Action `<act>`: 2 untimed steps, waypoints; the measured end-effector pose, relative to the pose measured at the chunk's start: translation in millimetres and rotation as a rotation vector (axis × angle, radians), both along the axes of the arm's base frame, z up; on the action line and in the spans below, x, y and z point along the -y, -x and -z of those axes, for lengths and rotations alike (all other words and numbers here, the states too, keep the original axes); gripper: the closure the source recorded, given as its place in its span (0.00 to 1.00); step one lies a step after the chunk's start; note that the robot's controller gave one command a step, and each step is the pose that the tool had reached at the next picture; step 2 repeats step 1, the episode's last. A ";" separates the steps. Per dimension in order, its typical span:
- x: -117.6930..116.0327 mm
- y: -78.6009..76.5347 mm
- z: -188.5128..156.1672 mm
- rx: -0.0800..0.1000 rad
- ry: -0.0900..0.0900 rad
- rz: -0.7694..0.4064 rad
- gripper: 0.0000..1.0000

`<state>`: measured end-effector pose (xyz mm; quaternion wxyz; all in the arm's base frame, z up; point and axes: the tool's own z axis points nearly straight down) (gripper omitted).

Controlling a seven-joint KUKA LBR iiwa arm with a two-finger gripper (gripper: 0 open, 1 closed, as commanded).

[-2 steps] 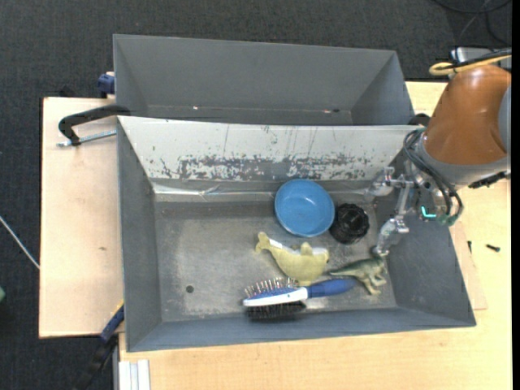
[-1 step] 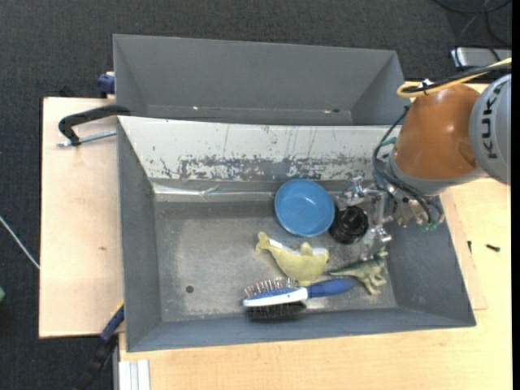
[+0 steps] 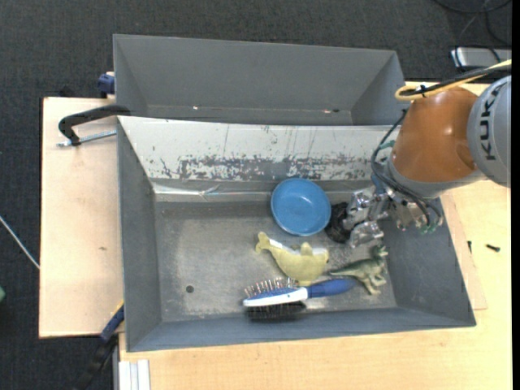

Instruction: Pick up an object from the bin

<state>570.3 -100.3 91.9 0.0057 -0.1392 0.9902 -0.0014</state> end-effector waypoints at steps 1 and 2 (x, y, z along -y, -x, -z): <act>2.9 -4.3 -149.7 0.004 0.002 -0.051 1.00; 2.9 -4.3 -149.7 0.004 0.002 -0.051 1.00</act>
Offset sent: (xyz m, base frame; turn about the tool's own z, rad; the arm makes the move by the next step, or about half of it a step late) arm 0.0013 -0.0033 0.1432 -0.0525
